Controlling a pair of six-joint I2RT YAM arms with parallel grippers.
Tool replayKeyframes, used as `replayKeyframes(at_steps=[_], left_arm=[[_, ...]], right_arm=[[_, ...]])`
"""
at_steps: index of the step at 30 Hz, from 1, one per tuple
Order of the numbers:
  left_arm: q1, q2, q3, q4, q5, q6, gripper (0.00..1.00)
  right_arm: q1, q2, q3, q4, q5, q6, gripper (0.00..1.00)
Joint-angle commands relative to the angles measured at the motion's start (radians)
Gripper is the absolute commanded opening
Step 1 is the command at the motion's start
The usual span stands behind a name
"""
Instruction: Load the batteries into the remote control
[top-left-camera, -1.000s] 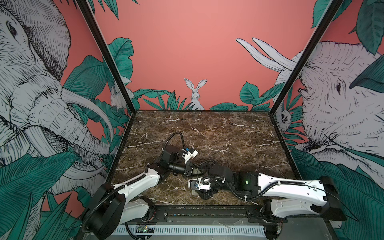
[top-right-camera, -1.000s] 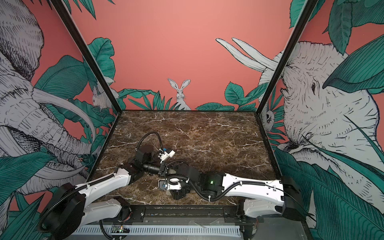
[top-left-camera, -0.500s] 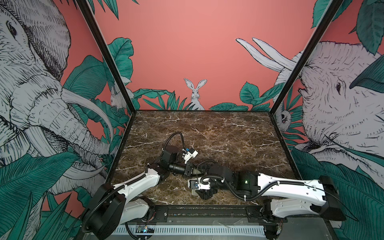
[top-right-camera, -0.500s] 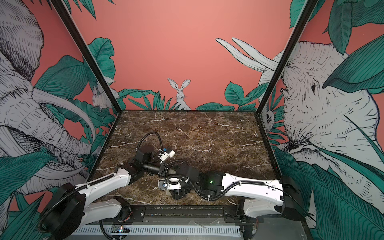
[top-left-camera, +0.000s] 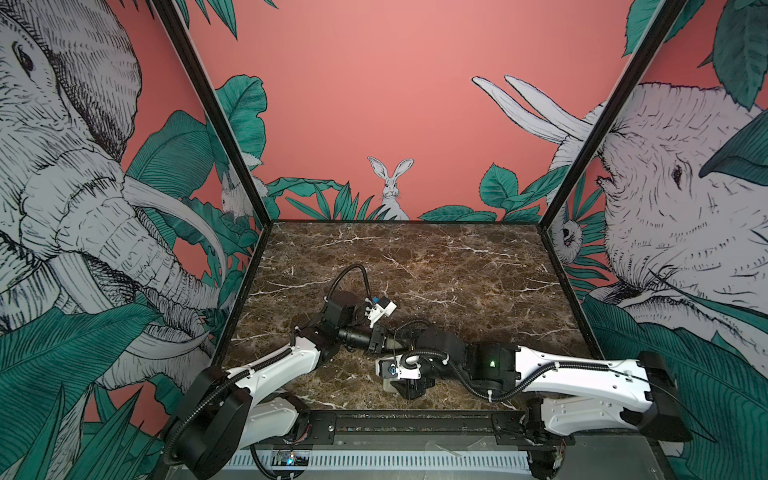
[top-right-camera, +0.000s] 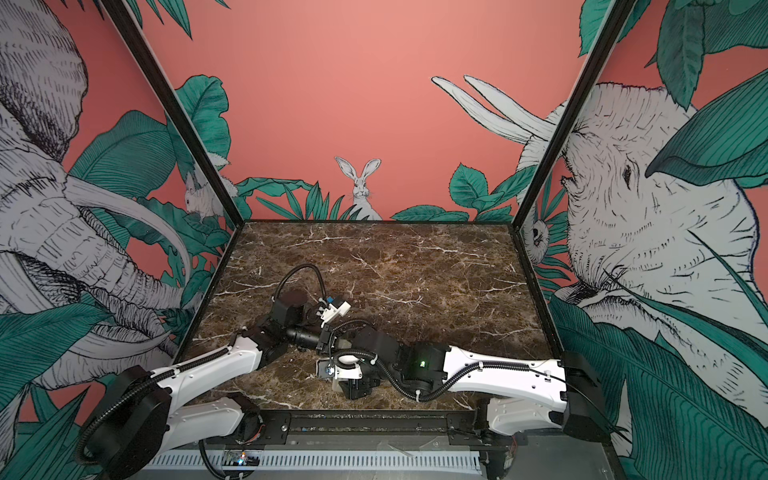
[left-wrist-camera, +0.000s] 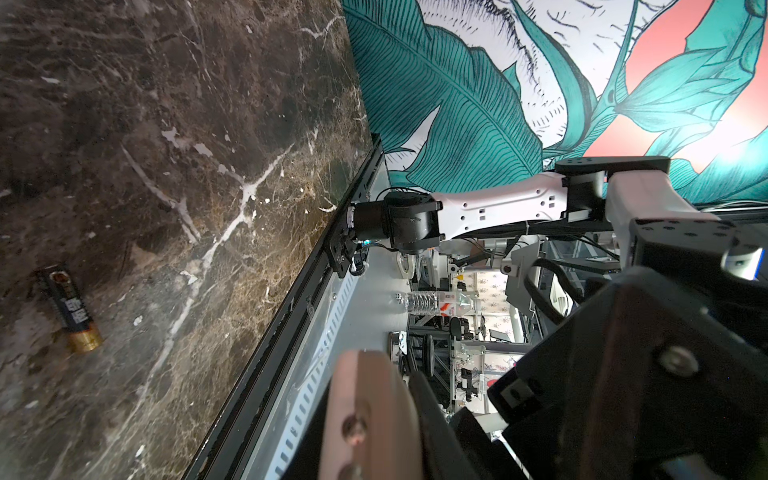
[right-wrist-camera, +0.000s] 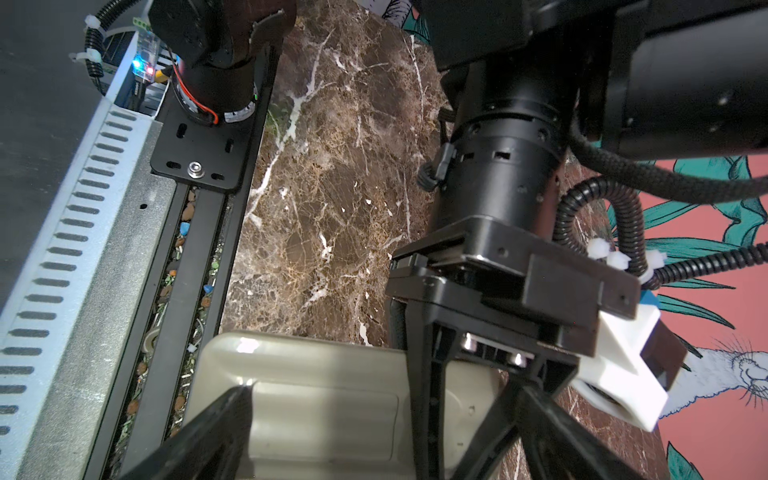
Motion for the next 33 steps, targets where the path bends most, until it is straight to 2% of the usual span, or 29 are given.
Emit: replayKeyframes(at_steps=[1,21,33], left_arm=[[0.004,-0.012,0.002,0.045,0.012,-0.016,0.0],[0.005,-0.011,0.006,0.014,0.009,0.006,0.0],[0.004,-0.002,0.008,0.023,0.009,0.004,0.0]], right_arm=[[0.008,0.011,0.007,-0.051,-0.079,0.018,0.99],[0.008,-0.014,-0.011,-0.044,-0.091,0.031,0.99],[0.009,-0.03,-0.011,0.011,-0.022,0.013,0.99]])
